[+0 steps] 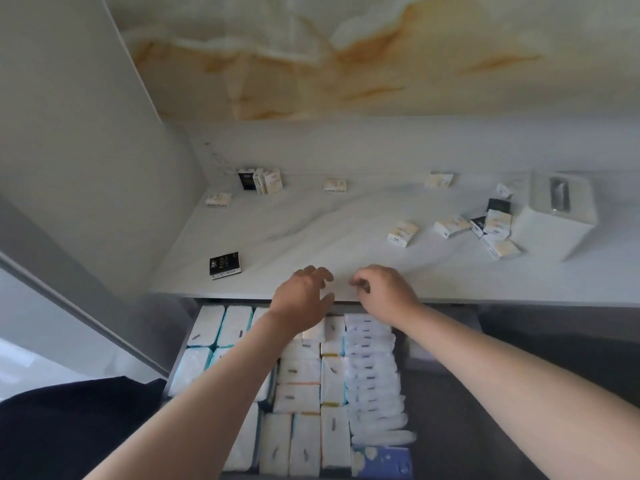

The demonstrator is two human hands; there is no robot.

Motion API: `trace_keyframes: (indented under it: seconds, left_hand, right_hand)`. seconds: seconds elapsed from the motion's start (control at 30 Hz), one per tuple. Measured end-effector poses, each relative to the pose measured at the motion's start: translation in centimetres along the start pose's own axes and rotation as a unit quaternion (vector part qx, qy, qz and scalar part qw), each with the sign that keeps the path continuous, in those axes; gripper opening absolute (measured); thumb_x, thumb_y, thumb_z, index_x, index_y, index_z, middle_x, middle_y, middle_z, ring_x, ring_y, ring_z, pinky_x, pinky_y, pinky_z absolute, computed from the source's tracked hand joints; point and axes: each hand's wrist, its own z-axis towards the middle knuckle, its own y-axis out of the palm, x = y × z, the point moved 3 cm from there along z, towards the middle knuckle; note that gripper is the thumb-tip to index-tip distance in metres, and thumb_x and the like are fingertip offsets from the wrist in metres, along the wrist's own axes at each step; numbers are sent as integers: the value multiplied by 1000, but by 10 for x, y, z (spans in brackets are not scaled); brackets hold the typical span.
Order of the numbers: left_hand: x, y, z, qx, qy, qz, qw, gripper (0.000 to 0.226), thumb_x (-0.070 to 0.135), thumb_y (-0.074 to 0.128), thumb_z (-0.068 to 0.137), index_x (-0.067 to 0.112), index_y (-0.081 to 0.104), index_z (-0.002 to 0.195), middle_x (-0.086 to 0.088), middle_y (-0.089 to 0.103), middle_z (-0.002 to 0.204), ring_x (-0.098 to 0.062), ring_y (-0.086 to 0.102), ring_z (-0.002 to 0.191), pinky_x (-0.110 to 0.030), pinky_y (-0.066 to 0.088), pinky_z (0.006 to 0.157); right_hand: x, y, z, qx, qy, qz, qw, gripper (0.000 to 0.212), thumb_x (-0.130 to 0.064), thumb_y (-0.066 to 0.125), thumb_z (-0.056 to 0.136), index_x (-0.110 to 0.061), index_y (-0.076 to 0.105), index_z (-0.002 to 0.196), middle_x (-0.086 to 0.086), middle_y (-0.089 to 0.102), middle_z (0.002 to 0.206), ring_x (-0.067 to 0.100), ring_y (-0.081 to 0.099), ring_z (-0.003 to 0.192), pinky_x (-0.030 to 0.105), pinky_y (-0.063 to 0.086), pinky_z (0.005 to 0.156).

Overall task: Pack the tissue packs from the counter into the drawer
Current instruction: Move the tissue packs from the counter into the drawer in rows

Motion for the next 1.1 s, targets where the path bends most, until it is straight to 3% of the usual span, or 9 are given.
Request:
trace_keyframes:
  seconds: [0.13,0.27,0.53,0.67,0.73,0.8,0.9,1.0,1.1]
  left_hand:
    - [48,-3,37,-2,30,-7,1000,34,33,57,92,26,55,125,6,58,113,-16,56,103,-27,45,75]
    - [89,12,78,-19,51,13,998,40,33,55,93,26,50,132,2,53,124,-19,51,116,-34,49,87]
    - [120,52,131,-72,61,83,992,61,27,51,94,21,26,150,-1,25,154,-23,31,137,-42,42,104]
    - [126,64,149,-100,67,132,984,72,25,45,99,25,1,156,7,-11,163,-18,2,150,-44,32,114]
    - [126,69,154,-119,80,155,977,73,26,43,100,27,-5,156,8,-15,163,-16,-4,151,-43,27,116]
    - [123,73,155,-129,79,148,977,70,25,43,100,26,2,156,7,-5,164,-16,1,150,-42,24,117]
    - [116,71,151,-73,100,138,983,57,19,49,95,24,31,149,4,26,155,-20,26,140,-38,37,106]
    - [108,67,144,-26,108,110,988,49,20,59,88,25,48,136,3,42,133,-20,40,122,-34,43,94]
    - [100,65,140,-7,123,93,988,44,19,65,86,24,54,128,2,40,133,-20,39,122,-35,40,99]
  right_hand:
    - [54,-60,7,49,46,-68,995,27,-8,55,91,-17,72,110,3,66,118,23,62,108,35,50,92]
    - [108,-102,11,45,110,-169,978,33,-15,56,93,-20,64,124,5,54,133,26,51,121,36,44,98]
    - [185,-109,1,64,234,-230,943,56,-25,57,85,-17,48,139,15,36,147,36,33,135,44,34,106]
    - [185,-95,-1,74,214,-217,949,55,-18,53,84,-17,47,139,9,40,145,33,34,133,44,34,102]
    - [174,-90,1,93,157,-210,960,59,-9,53,80,-19,51,138,5,47,140,30,40,127,42,35,98]
    - [163,-83,2,105,79,-140,981,63,3,52,76,-18,56,136,4,53,136,30,44,123,43,39,97]
    - [153,-76,5,125,7,-30,992,67,13,50,71,-12,58,133,7,56,129,32,46,119,47,42,99]
    - [153,-75,5,126,69,-20,989,68,4,55,74,-15,51,139,8,42,144,31,35,130,40,34,108]
    - [158,-71,2,80,109,-31,990,69,0,54,78,-15,45,144,7,37,151,33,35,133,41,32,110]
